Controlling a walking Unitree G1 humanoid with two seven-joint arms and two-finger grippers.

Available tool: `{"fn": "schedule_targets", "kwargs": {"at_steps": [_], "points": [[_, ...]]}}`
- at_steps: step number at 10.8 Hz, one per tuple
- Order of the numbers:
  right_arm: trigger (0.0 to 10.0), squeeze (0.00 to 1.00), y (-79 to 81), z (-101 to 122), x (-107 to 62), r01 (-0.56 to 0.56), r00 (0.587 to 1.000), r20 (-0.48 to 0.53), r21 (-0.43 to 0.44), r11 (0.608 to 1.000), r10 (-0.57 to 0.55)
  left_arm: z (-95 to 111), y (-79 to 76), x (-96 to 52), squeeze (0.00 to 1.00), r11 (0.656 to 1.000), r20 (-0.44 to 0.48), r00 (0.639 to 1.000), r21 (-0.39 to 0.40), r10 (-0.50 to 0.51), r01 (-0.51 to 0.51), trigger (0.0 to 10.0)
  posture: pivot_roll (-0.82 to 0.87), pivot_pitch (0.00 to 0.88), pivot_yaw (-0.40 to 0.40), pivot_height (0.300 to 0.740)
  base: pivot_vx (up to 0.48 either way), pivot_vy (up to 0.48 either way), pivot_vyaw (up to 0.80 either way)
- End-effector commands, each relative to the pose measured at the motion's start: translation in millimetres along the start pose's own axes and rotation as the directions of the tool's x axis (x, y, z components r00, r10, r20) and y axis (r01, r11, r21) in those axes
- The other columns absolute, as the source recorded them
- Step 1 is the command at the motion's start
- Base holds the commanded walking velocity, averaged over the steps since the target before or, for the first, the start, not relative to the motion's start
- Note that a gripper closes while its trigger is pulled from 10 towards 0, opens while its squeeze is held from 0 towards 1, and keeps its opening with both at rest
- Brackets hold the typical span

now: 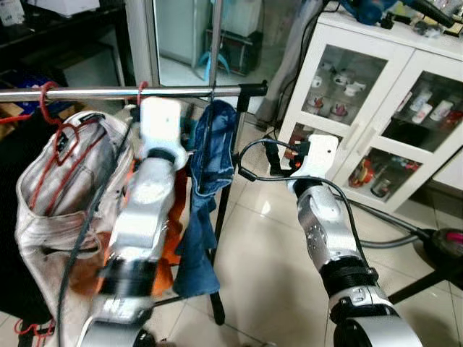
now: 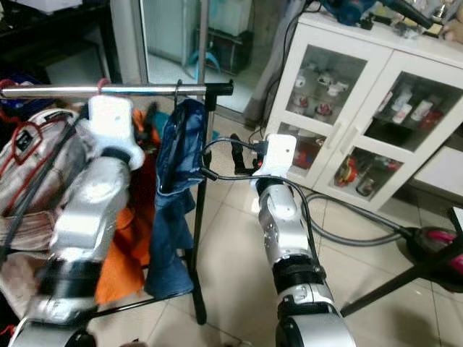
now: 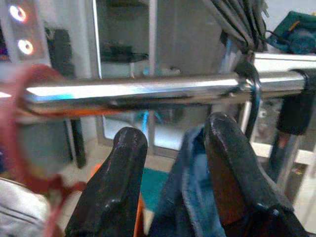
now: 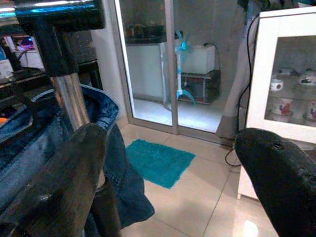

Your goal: Hang hanger

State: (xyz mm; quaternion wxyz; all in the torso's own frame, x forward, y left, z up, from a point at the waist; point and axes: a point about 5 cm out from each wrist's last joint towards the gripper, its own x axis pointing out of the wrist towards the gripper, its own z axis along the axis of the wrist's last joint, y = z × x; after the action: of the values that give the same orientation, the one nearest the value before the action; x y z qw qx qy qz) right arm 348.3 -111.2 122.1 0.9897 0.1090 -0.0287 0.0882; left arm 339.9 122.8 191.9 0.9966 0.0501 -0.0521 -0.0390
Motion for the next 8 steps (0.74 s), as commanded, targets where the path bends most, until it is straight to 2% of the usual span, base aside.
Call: {"fn": "schedule_targets", "kwargs": {"at_steps": [1,2,3,4,5,7,8], "points": [[10.0,0.0,-8.0,2,-1.6,0.024,1.0,0.0,-0.006,1.0,-0.024,0,-6.2,4.6,0.0,1.0,-0.013,1.0,-0.016,-0.015,0.015,10.0,0.12,0.0,-0.087,0.74,0.0,0.0,0.0],[10.0,0.0,-7.2,1,-1.7,0.018,1.0,-0.006,-0.009,1.0,-0.018,-6,-10.1,12.8,0.0,0.995,-0.053,0.998,-0.096,-0.038,0.032,10.0,0.12,0.0,-0.094,0.74,0.0,0.0,0.0],[10.0,0.0,-6.0,1,-1.6,0.011,1.0,-0.009,-0.011,1.0,-0.011,-7,-8.7,19.4,0.0,0.994,-0.062,0.997,-0.106,-0.042,0.035,10.0,0.12,0.0,-0.095,0.74,0.0,0.0,0.0],[10.0,0.0,-5.4,0,-1.7,0.009,1.0,-0.01,-0.011,1.0,-0.009,-5,-8.5,23.3,0.0,0.995,-0.061,0.997,-0.094,-0.044,0.038,10.0,0.12,0.0,-0.094,0.74,0.0,0.0,0.0],[10.0,0.0,-4.0,-1,-2.4,0.008,1.0,-0.013,-0.007,1.0,-0.008,-8,-13.1,29.8,0.0,0.998,-0.101,0.993,-0.042,-0.057,0.053,10.0,0.12,0.006,-0.089,0.74,0.0,0.0,0.0],[10.0,0.0,-3.3,-3,-3.9,0.011,1.0,-0.018,-0.002,1.0,-0.011,-7,-20.0,34.2,0.0,0.997,-0.098,0.992,-0.009,-0.084,0.083,10.0,0.11,0.008,-0.082,0.74,0.0,0.0,0.0],[10.0,0.0,-4.7,-4,-5.3,0.019,1.0,-0.02,0.001,1.0,-0.019,-2,-27.4,36.1,0.0,0.992,-0.078,0.991,0.055,-0.109,0.114,10.0,0.1,0.01,-0.073,0.74,0.0,0.0,0.0]]}}
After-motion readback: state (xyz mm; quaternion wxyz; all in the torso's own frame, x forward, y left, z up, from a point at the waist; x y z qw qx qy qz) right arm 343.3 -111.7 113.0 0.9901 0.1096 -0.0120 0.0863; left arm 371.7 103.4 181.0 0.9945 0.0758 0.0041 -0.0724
